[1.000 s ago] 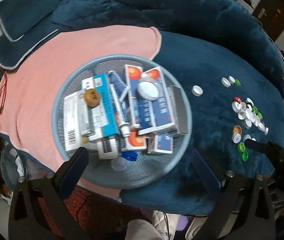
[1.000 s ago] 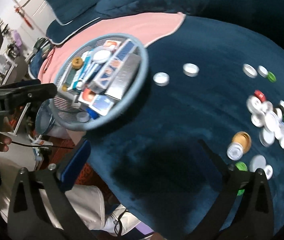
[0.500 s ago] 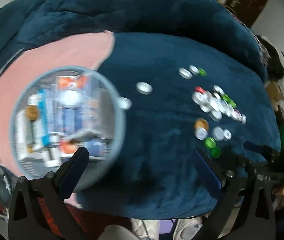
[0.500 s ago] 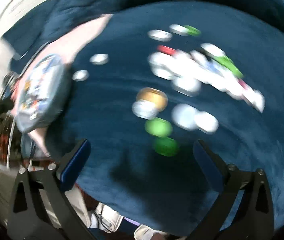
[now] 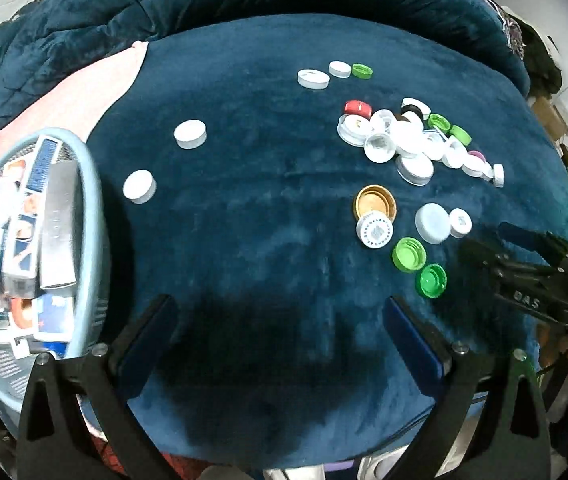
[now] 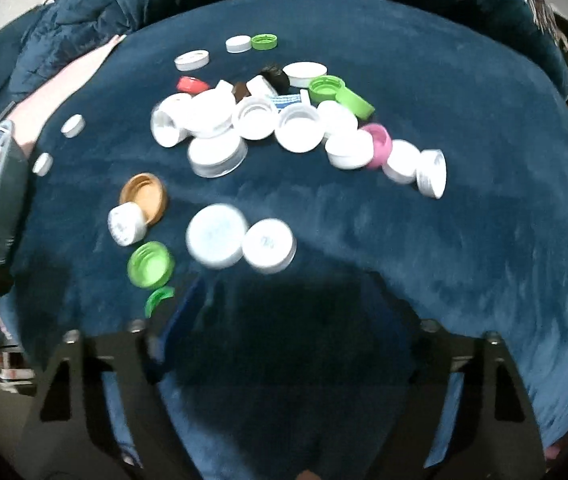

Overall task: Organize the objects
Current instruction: 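Grasp a white cap from the pile with the left gripper while the right gripper grasps another white cap, then carry the white cap into the basket with the left gripper while the right gripper drops its white cap there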

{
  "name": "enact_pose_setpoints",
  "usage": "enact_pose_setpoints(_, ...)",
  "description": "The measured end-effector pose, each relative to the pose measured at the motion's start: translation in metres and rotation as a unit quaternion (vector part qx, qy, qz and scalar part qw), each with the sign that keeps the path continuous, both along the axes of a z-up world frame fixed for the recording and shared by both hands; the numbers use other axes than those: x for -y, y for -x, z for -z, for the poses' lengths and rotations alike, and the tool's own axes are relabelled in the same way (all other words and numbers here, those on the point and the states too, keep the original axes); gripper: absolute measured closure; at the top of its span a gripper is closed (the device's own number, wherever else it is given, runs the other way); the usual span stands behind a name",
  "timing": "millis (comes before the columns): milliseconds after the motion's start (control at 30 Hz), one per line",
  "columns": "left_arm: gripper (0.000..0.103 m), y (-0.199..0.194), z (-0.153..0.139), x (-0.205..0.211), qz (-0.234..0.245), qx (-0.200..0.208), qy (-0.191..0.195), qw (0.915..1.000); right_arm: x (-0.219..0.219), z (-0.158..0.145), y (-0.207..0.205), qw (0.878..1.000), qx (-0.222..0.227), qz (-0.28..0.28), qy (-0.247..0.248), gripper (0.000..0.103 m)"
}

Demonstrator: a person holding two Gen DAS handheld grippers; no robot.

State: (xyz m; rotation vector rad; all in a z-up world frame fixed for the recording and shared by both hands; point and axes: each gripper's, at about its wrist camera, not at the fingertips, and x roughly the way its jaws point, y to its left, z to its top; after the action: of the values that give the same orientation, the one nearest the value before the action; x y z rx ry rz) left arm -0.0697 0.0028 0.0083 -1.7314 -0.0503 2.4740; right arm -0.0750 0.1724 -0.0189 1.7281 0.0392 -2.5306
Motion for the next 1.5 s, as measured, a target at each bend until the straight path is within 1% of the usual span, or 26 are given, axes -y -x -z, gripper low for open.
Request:
enact_pose_setpoints(33, 0.001, 0.002, 0.004, -0.001, 0.000, 0.001, -0.001, 1.0000, 0.000, 0.004, 0.003, 1.000, 0.004, -0.002, -0.003, 0.035)
enact_pose_setpoints(67, 0.001, 0.004, 0.008, -0.003, 0.000, 0.002, -0.002, 1.0000, -0.001, 0.009, 0.007, 1.000, 0.009, -0.003, -0.005, 0.044)
enact_pose_setpoints(100, 0.001, 0.006, 0.011, -0.005, 0.000, 0.003, -0.003, 1.0000, -0.001, 0.013, 0.009, 1.000, 0.014, -0.006, -0.006, 0.049)
enact_pose_setpoints(167, 0.001, 0.010, 0.018, -0.009, 0.001, 0.006, -0.008, 1.0000, -0.002, 0.017, 0.013, 1.000, 0.013, -0.013, 0.002, 0.050)
enact_pose_setpoints(233, 0.001, 0.013, 0.022, -0.014, 0.000, 0.003, -0.018, 0.9998, -0.002, 0.019, 0.015, 1.000, 0.008, -0.025, 0.010, 0.061)
enact_pose_setpoints(267, 0.001, 0.015, 0.025, -0.018, 0.000, 0.001, -0.026, 0.9997, -0.002, 0.019, 0.016, 0.999, 0.007, -0.030, 0.014, 0.071)
enact_pose_setpoints(367, 0.002, 0.023, 0.035, -0.032, 0.002, -0.003, -0.051, 0.9987, -0.006, 0.015, 0.011, 0.999, 0.006, -0.026, 0.025, 0.071)
enact_pose_setpoints(433, 0.004, 0.029, 0.043, -0.044, 0.007, -0.008, -0.066, 0.9978, -0.009, 0.013, 0.002, 0.999, 0.011, -0.018, 0.032, 0.071)
enact_pose_setpoints(500, 0.011, 0.035, 0.050, -0.051, 0.005, -0.011, -0.073, 0.9973, -0.011, 0.013, -0.002, 0.999, 0.015, -0.015, 0.037, 0.071)
enact_pose_setpoints(567, 0.014, 0.041, 0.058, -0.057, 0.001, -0.009, -0.084, 0.9964, -0.012, 0.015, -0.006, 0.999, 0.019, -0.016, 0.039, 0.071)
enact_pose_setpoints(633, 0.022, 0.044, 0.063, -0.060, 0.000, -0.008, -0.092, 0.9957, -0.014, 0.016, -0.008, 0.999, 0.019, -0.016, 0.041, 0.071)
enact_pose_setpoints(667, 0.035, 0.044, 0.065, -0.061, 0.000, -0.011, -0.092, 0.9957, -0.015, 0.016, -0.008, 0.999, 0.018, -0.016, 0.043, 0.071)
enact_pose_setpoints(700, 0.054, 0.045, 0.065, -0.062, 0.002, -0.013, -0.088, 0.9960, -0.015, 0.016, -0.007, 0.999, 0.018, -0.016, 0.044, 0.071)
enact_pose_setpoints(733, 0.058, 0.045, 0.064, -0.062, 0.002, -0.016, -0.081, 0.9966, -0.015, 0.016, -0.007, 0.999, 0.018, -0.016, 0.045, 0.071)
enact_pose_setpoints(767, 0.062, 0.045, 0.063, -0.061, 0.001, -0.017, -0.082, 0.9965, -0.015, 0.016, -0.007, 0.999, 0.017, -0.016, 0.046, 0.071)
enact_pose_setpoints(800, 0.069, 0.044, 0.062, -0.058, -0.001, -0.016, -0.089, 0.9959, -0.015, 0.015, -0.007, 0.999, 0.016, -0.016, 0.047, 0.071)
enact_pose_setpoints(833, 0.072, 0.043, 0.060, -0.055, -0.002, -0.016, -0.094, 0.9955, -0.015, 0.015, -0.007, 0.999, 0.015, -0.017, 0.047, 0.071)
enact_pose_setpoints(967, 0.073, 0.036, 0.050, -0.047, -0.001, -0.017, -0.102, 0.9946, -0.012, 0.010, -0.011, 0.998, 0.012, -0.028, 0.057, 0.071)
enact_pose_setpoints(1033, 0.073, 0.031, 0.041, -0.043, 0.006, -0.022, -0.100, 0.9947, -0.009, 0.004, -0.016, 0.998, 0.007, -0.032, 0.062, 0.071)
enact_pose_setpoints(1133, 0.072, 0.015, 0.020, -0.031, 0.010, -0.040, -0.094, 0.9947, 0.003, -0.007, -0.023, 0.997, -0.003, -0.045, 0.068, 0.071)
enact_pose_setpoints(1233, 0.072, -0.002, -0.004, -0.007, 0.000, -0.061, -0.084, 0.9946, 0.024, -0.021, -0.026, 0.994, -0.015, -0.070, 0.077, 0.071)
enact_pose_setpoints(1300, 0.073, -0.015, -0.020, 0.016, -0.019, -0.076, -0.075, 0.9941, 0.046, -0.032, -0.029, 0.992, -0.024, -0.091, 0.088, 0.071)
enact_pose_setpoints(1367, 0.073, -0.028, -0.030, 0.040, -0.045, -0.088, -0.072, 0.9925, 0.069, -0.041, -0.031, 0.988, -0.030, -0.115, 0.097, 0.071)
enact_pose_setpoints(1500, 0.073, -0.056, -0.038, 0.107, -0.123, -0.095, -0.063, 0.9859, 0.132, -0.058, -0.038, 0.976, -0.041, -0.181, 0.116, 0.071)
